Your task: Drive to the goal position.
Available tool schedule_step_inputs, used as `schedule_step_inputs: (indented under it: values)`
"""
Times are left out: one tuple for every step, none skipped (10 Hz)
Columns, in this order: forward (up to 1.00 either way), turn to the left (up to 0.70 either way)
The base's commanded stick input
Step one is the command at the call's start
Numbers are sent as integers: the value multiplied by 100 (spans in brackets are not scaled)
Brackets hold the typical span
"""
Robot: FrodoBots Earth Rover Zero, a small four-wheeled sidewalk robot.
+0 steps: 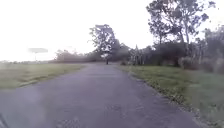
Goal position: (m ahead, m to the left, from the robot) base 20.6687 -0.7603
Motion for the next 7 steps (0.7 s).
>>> schedule_step_inputs:
  values:
    - [70,0]
    - [70,0]
    - [70,0]
    - [70,0]
    - [70,-14]
    - [70,-14]
    - [70,0]
